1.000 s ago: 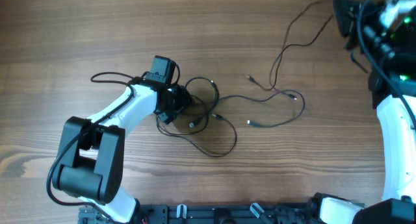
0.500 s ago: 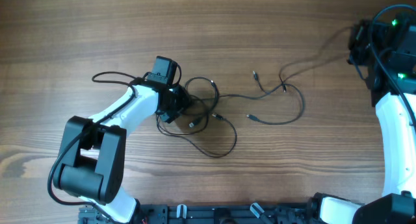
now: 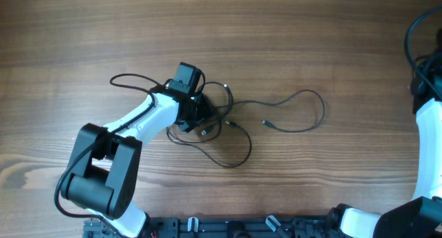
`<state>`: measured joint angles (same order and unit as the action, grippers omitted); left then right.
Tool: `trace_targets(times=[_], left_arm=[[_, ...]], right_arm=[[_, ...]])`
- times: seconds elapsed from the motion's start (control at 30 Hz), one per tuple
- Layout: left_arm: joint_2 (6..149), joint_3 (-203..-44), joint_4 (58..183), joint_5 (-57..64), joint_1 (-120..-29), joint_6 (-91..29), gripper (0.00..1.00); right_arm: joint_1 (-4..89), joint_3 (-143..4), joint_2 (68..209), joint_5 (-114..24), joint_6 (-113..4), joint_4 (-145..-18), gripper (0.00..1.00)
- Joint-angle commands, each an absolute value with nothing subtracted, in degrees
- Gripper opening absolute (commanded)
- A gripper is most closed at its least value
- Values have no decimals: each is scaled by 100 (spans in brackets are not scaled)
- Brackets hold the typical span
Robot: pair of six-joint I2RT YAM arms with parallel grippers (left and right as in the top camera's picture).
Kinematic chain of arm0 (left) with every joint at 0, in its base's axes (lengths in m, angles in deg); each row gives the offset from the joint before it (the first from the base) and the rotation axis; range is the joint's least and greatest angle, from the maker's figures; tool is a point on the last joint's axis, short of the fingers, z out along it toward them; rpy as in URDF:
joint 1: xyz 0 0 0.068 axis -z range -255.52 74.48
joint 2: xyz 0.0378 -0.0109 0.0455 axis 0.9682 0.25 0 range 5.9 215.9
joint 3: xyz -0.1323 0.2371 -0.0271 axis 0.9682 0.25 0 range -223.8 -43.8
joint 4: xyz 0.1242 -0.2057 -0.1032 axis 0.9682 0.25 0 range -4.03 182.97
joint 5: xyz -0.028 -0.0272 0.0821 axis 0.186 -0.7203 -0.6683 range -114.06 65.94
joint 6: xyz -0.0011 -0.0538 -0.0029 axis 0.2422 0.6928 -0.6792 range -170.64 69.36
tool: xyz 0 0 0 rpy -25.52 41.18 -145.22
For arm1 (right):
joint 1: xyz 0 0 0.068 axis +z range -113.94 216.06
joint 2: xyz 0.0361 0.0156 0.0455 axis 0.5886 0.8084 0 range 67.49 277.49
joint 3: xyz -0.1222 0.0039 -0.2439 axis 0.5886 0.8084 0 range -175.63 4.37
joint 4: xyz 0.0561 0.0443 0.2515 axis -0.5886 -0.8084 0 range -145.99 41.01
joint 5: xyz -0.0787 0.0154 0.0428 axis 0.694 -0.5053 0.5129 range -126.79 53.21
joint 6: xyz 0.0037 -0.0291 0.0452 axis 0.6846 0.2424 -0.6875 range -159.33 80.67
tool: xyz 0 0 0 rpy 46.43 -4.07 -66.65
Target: Untangle cables
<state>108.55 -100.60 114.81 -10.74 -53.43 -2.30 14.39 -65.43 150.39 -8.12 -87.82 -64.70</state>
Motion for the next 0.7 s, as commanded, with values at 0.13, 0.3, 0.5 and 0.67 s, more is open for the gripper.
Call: trace_targets(times=[0.13, 0.3, 0.5, 0.67], left_arm=[[11093, -9887, 11398, -1219, -5313, -224, 57], [11093, -9887, 11394, -1219, -5313, -221, 56], [11093, -9887, 11284, -1219, -5313, -219, 55], [11093, -9887, 11120, -1216, -5311, 39, 55]], right_arm=[[1415, -6528, 16088, -1142, -9186, -7537, 4], [787, -6528, 16540, -694, -9184, -7325, 4], [44, -6525, 17041, -1453, -8948, -7357, 4], [33, -6525, 17696, -2917, -8880, -7213, 32]])
